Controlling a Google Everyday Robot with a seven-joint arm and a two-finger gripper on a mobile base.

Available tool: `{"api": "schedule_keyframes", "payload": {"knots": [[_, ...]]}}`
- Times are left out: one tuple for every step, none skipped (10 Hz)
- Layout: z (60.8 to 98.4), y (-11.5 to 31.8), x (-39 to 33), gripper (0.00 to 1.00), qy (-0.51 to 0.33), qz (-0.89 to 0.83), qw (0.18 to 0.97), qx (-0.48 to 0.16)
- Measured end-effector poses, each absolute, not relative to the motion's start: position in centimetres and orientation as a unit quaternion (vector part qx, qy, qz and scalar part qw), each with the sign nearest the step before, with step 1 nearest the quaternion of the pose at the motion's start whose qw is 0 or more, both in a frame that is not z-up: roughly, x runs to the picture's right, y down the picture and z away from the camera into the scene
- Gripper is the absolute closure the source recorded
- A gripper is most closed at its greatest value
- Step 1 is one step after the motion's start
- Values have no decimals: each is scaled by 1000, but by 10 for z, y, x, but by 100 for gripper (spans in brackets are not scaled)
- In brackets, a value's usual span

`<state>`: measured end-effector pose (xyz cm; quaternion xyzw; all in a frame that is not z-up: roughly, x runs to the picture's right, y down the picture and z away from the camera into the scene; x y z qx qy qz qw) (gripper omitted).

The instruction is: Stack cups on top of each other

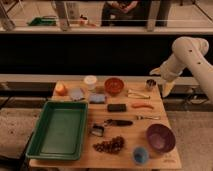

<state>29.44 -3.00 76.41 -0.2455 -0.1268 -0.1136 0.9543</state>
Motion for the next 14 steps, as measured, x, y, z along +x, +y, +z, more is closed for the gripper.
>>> {"api": "schedule_keyframes", "payload": {"knots": [[770, -28, 296, 20, -129, -101, 954, -249], [775, -26, 299, 20, -132, -86, 955, -252], [779, -24, 303, 20, -131, -72, 956, -253], [784, -23, 304, 20, -130, -65, 957, -251], [788, -24, 303, 20, -128, -66, 959, -245], [794, -25, 303, 20, -122, -71, 962, -234], [801, -25, 306, 20, -108, -85, 966, -218], [807, -26, 306, 20, -92, -103, 968, -207], [813, -26, 304, 20, -82, -117, 969, -201], [819, -26, 300, 20, -72, -129, 970, -194], [823, -26, 304, 20, -58, -139, 971, -188], [828, -25, 305, 20, -49, -147, 971, -184], [830, -25, 300, 20, -49, -153, 970, -181], [830, -26, 302, 20, -47, -153, 970, -181]]}}
